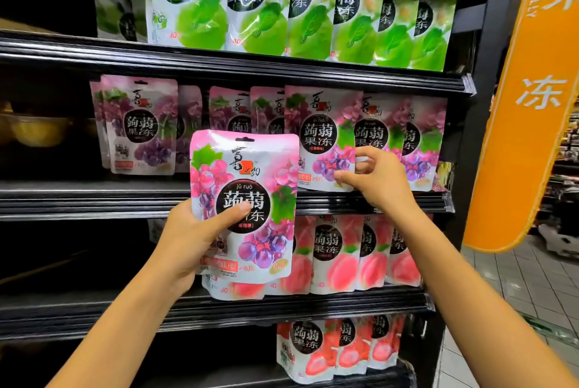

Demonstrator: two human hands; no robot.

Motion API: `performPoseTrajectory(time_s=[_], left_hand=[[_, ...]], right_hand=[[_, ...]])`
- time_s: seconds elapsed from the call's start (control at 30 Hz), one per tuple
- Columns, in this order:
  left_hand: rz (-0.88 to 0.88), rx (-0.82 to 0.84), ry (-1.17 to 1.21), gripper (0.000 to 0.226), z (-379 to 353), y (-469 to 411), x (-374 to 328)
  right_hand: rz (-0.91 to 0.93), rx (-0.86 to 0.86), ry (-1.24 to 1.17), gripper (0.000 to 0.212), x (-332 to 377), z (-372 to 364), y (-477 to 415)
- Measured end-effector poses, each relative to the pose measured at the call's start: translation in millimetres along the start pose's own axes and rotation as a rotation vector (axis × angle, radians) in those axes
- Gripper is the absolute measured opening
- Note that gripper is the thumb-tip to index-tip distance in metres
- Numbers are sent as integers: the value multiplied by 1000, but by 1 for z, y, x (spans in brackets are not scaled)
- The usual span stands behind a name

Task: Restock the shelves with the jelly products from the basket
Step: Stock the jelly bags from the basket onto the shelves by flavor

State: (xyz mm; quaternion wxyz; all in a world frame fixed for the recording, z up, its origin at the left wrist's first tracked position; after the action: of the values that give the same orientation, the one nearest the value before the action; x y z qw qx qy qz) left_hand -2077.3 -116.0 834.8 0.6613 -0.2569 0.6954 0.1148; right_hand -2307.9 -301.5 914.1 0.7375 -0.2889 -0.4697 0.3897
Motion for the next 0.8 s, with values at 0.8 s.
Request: performPoseTrajectory(time_s=[0.8], left_hand=[[3,-19,80,37,-25,-2,-14]], right_hand=[[100,-247,91,24,26,29,17]])
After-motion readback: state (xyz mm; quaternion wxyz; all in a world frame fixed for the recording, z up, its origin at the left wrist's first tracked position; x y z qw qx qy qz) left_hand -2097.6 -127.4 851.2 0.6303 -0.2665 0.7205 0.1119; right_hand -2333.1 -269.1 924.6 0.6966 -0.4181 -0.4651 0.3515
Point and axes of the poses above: each hand's wrist, its own y-axis away from the middle knuckle, its own z-axis out of the back of the hand, x = y × z, the point moved 8 cm from there along -y, towards the middle knuckle, and after that the axes turned 12 degrees about z, right-handed, at the moved point
